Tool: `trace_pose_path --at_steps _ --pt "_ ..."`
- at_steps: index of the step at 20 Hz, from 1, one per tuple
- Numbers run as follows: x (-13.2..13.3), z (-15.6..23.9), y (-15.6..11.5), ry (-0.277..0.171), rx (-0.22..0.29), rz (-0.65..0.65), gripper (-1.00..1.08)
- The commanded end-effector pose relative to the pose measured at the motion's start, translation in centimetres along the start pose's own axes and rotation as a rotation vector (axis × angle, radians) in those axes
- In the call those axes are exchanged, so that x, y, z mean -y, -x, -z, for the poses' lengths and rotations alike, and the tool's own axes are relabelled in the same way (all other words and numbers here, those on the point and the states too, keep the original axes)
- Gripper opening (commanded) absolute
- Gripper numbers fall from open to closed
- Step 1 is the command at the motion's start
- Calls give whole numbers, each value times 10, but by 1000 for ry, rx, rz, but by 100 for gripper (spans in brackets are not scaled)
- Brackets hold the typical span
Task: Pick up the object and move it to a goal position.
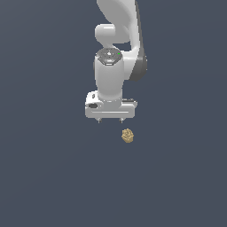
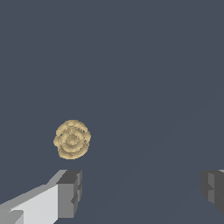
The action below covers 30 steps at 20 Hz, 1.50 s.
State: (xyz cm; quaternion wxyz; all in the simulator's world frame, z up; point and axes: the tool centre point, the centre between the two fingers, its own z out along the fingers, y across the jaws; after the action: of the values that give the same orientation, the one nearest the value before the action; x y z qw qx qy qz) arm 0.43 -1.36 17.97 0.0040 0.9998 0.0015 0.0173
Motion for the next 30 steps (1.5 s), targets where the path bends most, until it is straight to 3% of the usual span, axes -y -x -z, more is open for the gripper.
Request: trace_pose_path --at_steps 1,21,30 --pt "3 -3 0 -1 2 -11 100" --pt "74 -66 -1 -4 29 -281 100" --pt "92 -82 1 -2 35 -347 100"
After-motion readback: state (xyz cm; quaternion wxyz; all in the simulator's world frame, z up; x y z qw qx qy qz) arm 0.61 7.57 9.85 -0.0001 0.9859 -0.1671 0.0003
